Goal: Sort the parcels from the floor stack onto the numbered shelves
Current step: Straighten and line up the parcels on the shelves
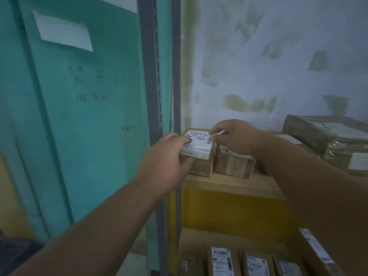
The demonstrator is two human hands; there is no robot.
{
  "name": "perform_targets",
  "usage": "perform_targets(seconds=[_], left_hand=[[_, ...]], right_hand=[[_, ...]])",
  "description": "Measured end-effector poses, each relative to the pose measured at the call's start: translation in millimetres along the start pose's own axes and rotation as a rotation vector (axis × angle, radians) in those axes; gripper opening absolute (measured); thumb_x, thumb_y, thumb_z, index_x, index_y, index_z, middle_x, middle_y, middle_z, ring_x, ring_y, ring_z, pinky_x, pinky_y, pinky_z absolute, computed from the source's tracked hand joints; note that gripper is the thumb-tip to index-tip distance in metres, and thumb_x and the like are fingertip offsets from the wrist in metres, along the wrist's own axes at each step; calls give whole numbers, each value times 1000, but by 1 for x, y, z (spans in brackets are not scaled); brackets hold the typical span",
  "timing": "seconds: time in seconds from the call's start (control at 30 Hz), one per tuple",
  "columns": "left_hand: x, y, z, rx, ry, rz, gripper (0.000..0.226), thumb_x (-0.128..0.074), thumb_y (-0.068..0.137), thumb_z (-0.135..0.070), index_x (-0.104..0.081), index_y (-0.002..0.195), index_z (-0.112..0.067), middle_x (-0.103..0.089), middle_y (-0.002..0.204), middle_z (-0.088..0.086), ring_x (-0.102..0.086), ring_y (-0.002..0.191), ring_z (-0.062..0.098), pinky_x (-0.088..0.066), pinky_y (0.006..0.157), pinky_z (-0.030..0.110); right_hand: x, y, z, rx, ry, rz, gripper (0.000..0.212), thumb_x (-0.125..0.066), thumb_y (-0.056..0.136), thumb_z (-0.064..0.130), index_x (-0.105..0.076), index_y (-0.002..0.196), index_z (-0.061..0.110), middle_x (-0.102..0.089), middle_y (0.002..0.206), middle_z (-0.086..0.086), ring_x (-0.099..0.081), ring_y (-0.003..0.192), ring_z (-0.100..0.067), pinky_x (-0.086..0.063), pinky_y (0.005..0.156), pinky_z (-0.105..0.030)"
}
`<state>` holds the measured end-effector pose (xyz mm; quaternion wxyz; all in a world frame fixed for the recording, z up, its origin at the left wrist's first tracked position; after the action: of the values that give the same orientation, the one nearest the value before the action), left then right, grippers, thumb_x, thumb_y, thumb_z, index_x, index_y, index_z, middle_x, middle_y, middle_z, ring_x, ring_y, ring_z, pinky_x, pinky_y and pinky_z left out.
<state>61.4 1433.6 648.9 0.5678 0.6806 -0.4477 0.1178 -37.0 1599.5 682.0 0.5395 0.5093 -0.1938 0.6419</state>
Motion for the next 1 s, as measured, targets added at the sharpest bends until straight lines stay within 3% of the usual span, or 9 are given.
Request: perform_targets(seconds=[0.13, 0.27, 0.4, 0.47, 0.53, 0.63, 0.73, 0.87, 1.0], left_hand=[[5, 1, 12, 14, -60, -49, 43, -72, 88, -27, -62, 129, -28, -60, 122, -14, -41, 82, -1, -32, 67, 5], [3, -2, 14, -14, -46, -44, 37, -72, 88, -26, -65, 125, -26, -62, 120, -14, -45, 71, -5, -32, 66, 2], [2, -4, 16, -8, -74, -52, 35, -73, 87, -24, -67, 122, -25, -63, 118, -14, -44, 73, -22, -32, 69, -2], [3, -4, 15, -7, -54, -50, 35, -72, 88, -26, -66, 122, -26, -63, 120, -14, -44, 70, -15, -32, 68, -1], [4, -4, 13, -8, -30, -44, 35, -71, 90, -27, -65, 124, -26, -62, 122, -15, -42, 70, -4, -32, 66, 1], [6, -3, 11, -22, 4, -34, 36, -69, 91, -29, -64, 127, -27, -61, 124, -14, -41, 85, -5, -29, 65, 4], [8, -2, 9, -33, 6, -27, 37, -69, 90, -30, -63, 126, -26, -62, 123, -12, -52, 97, 2, -33, 69, 13], [17, 7, -8, -112, -32, -33, 33, -68, 90, -29, -65, 123, -26, -61, 118, -13, -57, 103, 7, -41, 76, 23], [17, 30, -45, -268, -50, 39, 34, -67, 91, -29, -62, 125, -31, -57, 113, -20, -47, 96, -5, -39, 80, 19]], right_hand=[[-10, 7, 1, 5, 70, -2, 8, -64, 94, 34, -70, 95, 30, -69, 92, 14, -63, 60, -7, -40, 48, -13], [-12, 9, -2, -2, 164, -9, 7, -66, 93, 31, -70, 95, 26, -74, 93, 7, -56, 50, -10, -41, 47, -15], [-13, 10, 1, 6, 155, 18, 5, -66, 94, 29, -70, 95, 25, -69, 92, 16, -57, 64, -7, -36, 43, -4], [-13, 11, 3, 11, 150, 31, 5, -65, 94, 28, -70, 96, 26, -69, 94, 15, -57, 65, -2, -36, 43, -4], [-12, 10, 4, 8, 172, 30, 7, -65, 95, 27, -70, 97, 24, -71, 94, 10, -52, 48, 3, -37, 42, -7], [-11, 3, 7, 1, 116, 20, 9, -62, 96, 31, -69, 101, 28, -67, 83, 12, -50, 47, 1, -36, 41, -8], [-8, -6, 9, -2, 62, -11, 15, -59, 97, 38, -68, 107, 31, -66, 86, 13, -56, 57, -1, -40, 50, -13], [9, -30, 2, -31, 48, -122, 24, -63, 93, 44, -63, 116, 36, -64, 107, 14, -62, 93, -1, -53, 75, -26], [28, -61, -10, -42, -72, -181, 29, -65, 91, 42, -64, 118, 30, -59, 102, 17, -54, 88, 3, -49, 82, -27]])
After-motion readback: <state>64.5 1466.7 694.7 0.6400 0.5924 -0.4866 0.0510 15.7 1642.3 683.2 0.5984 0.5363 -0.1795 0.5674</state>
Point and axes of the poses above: each hand's wrist, its own y-axis towards the middle knuckle, its own x-axis out of the back of the hand, z = x × y, the point moved 8 cm from there along y, towards the middle knuckle
